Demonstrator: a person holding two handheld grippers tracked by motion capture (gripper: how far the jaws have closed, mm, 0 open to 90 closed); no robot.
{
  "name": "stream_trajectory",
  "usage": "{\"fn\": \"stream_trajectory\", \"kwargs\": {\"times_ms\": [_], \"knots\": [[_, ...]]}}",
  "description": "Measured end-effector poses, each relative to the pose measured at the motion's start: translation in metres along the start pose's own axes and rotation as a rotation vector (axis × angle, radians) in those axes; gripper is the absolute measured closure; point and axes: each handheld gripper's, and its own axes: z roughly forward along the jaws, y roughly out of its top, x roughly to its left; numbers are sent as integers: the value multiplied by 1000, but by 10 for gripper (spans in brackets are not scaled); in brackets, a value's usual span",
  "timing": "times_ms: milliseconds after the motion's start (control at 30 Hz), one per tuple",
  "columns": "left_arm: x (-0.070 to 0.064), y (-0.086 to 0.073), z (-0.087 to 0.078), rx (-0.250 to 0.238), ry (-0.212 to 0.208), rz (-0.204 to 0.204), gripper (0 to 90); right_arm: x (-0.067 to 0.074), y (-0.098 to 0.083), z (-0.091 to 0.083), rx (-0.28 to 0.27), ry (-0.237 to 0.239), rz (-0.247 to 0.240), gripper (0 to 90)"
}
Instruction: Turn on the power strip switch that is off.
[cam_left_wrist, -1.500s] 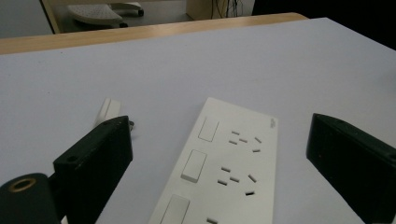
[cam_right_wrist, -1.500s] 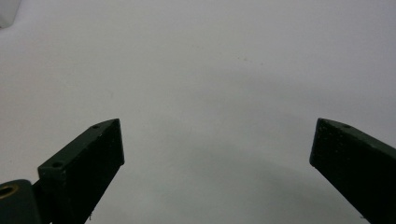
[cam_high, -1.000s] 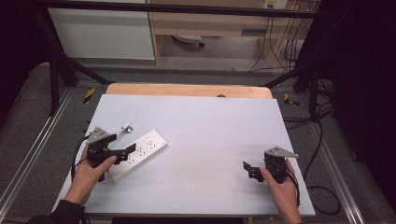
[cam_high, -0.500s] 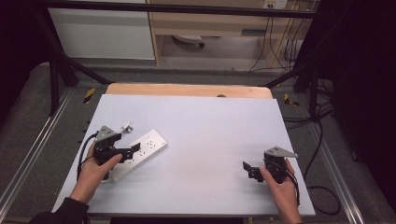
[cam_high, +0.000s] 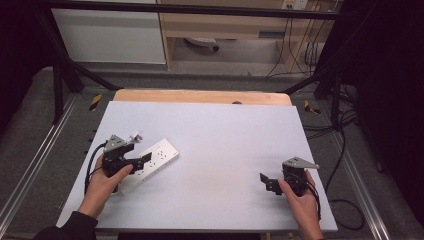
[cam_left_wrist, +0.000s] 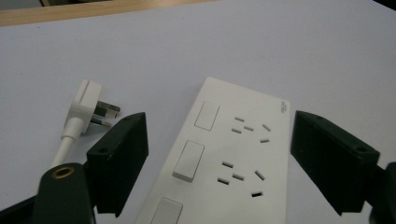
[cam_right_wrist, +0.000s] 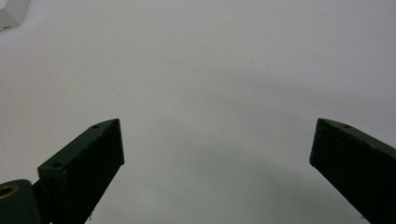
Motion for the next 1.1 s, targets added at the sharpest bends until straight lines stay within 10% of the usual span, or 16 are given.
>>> {"fn": "stream_trajectory", "kwargs": {"times_ms": [1100], "knots": [[6, 1, 11, 57, -36, -26, 667, 0, 0, 0, 1, 3, -2, 35]]}}
